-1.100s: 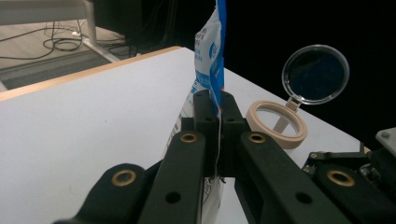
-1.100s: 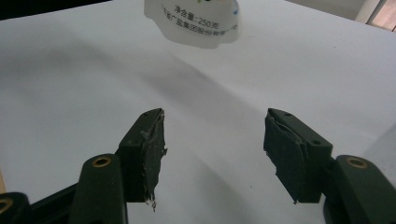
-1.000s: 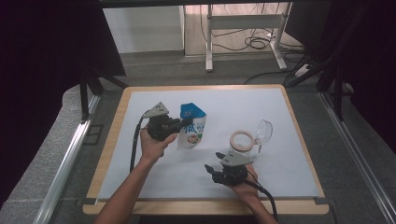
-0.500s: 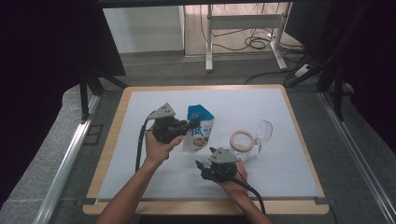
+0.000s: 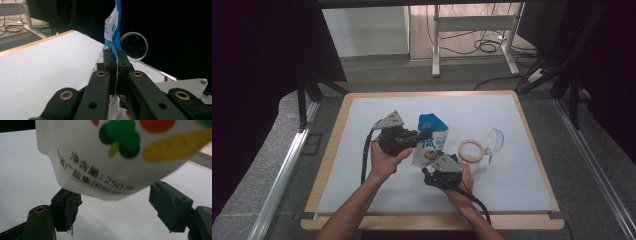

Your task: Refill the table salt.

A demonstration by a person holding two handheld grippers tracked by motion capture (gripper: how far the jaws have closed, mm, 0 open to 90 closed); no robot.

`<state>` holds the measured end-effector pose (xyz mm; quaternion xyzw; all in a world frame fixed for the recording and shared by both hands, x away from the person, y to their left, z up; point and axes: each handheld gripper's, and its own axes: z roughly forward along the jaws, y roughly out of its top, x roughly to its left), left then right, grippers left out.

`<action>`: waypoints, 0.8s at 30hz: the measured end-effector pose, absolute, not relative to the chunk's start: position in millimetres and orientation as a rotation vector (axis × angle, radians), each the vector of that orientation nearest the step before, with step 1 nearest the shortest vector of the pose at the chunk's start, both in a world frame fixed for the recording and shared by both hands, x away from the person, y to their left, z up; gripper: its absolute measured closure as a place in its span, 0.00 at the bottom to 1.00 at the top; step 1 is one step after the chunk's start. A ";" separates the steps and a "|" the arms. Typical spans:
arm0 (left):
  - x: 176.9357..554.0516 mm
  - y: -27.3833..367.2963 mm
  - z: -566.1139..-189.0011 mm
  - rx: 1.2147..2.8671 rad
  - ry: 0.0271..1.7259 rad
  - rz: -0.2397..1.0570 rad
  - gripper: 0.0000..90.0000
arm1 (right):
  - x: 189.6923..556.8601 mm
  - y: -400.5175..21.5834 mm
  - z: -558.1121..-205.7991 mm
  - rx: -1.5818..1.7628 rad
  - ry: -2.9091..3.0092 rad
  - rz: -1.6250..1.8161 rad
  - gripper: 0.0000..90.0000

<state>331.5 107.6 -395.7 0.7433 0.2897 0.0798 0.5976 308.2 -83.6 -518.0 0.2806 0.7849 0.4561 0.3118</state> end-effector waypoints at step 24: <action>343.8 78.6 -400.5 1.748 0.670 0.139 1.00 | 304.8 -98.4 -519.7 0.761 2.133 1.296 0.42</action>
